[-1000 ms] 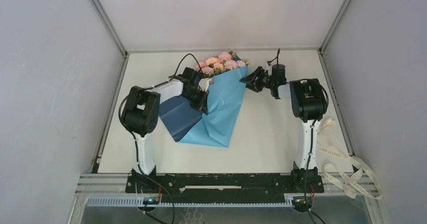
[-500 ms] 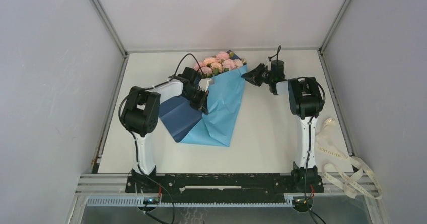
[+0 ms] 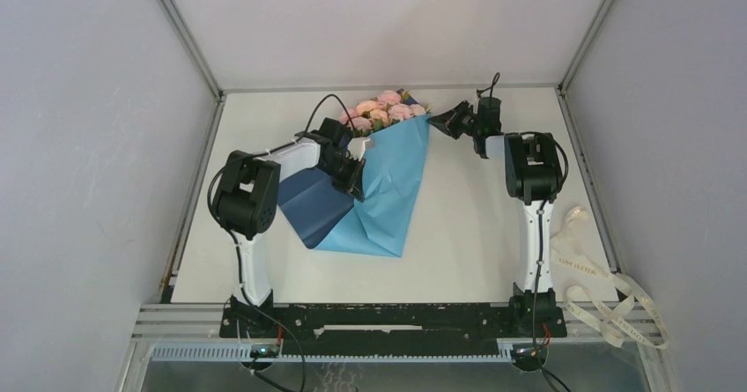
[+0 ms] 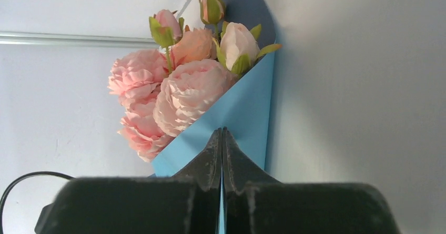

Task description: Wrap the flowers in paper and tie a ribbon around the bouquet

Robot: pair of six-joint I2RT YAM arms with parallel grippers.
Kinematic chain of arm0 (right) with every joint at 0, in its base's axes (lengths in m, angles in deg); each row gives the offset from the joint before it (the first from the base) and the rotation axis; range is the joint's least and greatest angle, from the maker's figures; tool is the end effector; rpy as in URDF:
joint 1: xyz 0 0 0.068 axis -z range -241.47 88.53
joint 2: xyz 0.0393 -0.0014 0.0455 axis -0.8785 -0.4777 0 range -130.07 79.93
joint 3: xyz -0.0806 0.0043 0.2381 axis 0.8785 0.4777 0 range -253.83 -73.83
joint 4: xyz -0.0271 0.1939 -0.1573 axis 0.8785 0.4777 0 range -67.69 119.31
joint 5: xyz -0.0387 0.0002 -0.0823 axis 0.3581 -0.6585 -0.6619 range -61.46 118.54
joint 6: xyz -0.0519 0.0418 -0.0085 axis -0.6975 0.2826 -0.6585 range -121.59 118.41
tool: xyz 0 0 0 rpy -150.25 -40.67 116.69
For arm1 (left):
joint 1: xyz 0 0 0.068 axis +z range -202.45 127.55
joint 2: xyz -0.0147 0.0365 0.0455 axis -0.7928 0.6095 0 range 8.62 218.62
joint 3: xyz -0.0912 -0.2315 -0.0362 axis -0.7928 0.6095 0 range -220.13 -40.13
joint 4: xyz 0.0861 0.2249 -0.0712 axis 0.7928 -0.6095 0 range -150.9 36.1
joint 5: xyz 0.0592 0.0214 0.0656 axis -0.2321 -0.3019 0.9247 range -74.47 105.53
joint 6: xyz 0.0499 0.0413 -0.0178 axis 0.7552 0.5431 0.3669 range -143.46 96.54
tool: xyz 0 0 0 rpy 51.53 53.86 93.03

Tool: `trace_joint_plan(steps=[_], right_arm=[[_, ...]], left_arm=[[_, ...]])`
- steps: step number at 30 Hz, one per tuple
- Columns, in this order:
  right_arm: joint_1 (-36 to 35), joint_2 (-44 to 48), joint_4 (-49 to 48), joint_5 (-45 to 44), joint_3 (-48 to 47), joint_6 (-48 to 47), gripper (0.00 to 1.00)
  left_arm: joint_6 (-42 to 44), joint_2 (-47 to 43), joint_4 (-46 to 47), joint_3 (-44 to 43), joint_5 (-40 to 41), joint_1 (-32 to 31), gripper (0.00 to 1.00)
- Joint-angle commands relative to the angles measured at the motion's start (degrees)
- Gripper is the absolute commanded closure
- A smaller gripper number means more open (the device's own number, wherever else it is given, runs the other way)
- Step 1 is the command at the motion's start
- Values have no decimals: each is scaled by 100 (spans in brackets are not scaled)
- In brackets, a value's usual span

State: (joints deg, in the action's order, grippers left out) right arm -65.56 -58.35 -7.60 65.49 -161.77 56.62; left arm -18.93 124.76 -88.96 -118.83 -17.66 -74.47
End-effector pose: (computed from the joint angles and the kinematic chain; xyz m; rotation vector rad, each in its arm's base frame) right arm 0.5020 0.0683 0.0919 0.5060 2.0310 1.3158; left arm 0.3454 -0.1714 0.1226 0.7676 2.6938 -0.8897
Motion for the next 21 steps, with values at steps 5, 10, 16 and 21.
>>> trace_joint_plan(steps=[5, 10, 16, 21], right_arm=[[102, 352, -27, -120, 134, -288, 82], [204, 1135, -79, -214, 1105, -521, 30], [-159, 1550, 389, 92, 1987, -1003, 28], [-400, 1320, 231, 195, 2267, -823, 28]], left_arm=[[158, -135, -60, -54, -79, -28, 100], [145, -181, -53, -49, -66, -30, 100], [140, -179, -53, -53, -36, -30, 100], [135, -207, -55, -35, -8, -30, 100]])
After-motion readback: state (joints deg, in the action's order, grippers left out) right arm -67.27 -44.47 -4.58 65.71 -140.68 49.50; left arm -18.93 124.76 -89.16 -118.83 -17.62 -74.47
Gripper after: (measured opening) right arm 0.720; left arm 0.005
